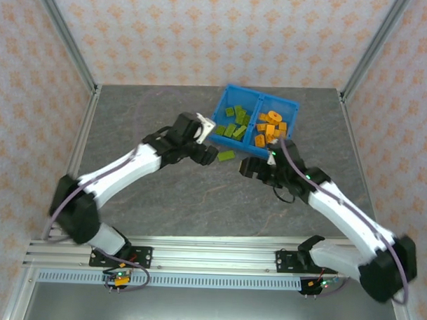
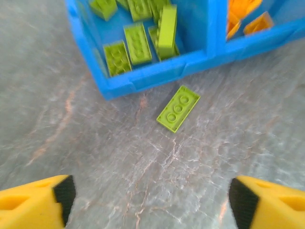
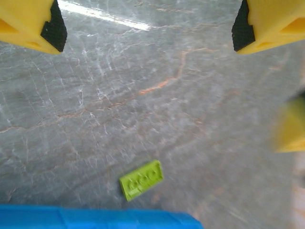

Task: Sort the legos into containers by color

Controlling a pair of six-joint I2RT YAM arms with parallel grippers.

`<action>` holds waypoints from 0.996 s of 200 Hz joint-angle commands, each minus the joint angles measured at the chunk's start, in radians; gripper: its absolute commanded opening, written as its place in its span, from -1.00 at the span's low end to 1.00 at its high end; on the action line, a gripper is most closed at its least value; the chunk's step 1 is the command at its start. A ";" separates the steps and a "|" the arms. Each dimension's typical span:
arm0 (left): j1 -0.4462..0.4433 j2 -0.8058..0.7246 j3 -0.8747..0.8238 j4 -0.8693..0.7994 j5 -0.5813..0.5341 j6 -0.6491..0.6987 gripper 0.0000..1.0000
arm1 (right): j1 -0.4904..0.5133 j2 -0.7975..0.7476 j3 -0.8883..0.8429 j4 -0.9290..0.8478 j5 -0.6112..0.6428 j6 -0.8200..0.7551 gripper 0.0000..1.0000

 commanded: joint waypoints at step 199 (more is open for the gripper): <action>-0.005 -0.676 -0.519 -0.278 0.354 0.787 0.99 | 0.069 0.998 0.688 -0.077 0.244 -0.340 0.45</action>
